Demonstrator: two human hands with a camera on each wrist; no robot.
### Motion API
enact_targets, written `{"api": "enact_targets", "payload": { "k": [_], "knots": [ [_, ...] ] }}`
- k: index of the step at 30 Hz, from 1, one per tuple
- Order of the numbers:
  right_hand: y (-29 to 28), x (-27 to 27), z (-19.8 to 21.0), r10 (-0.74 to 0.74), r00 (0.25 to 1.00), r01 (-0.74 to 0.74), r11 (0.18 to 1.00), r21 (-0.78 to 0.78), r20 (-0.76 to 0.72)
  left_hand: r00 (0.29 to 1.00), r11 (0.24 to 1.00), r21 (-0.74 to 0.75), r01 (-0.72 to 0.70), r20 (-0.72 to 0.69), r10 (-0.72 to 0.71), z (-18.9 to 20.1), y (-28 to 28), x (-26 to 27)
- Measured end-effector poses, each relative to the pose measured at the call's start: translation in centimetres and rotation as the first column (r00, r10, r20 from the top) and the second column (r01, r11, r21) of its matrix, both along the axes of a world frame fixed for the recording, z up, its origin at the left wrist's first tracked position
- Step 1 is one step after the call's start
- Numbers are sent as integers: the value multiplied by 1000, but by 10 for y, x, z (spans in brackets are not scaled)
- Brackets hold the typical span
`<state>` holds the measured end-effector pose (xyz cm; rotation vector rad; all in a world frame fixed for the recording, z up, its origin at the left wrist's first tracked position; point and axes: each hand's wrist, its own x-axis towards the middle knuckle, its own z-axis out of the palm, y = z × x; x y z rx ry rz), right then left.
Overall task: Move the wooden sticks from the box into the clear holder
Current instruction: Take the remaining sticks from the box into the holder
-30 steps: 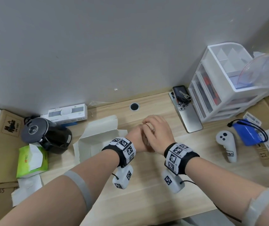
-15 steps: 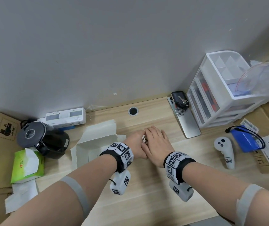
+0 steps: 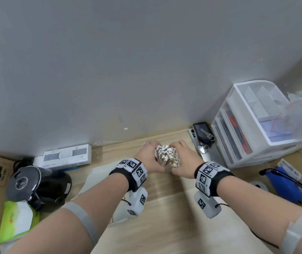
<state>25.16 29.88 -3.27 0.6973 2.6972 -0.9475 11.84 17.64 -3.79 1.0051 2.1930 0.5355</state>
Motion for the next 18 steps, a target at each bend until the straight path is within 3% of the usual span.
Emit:
{"api": "enact_targets", "payload": {
  "k": [9,18],
  "knots": [
    [46,-66,-21,-89,995,91,995,38,-51,970,964,112,-242,7,243,-16,47,-39],
    [44,-64,-32,-180,973,188,981,40,-143,958,945,157,-286,71,279,-20,45,-39]
  ]
}}
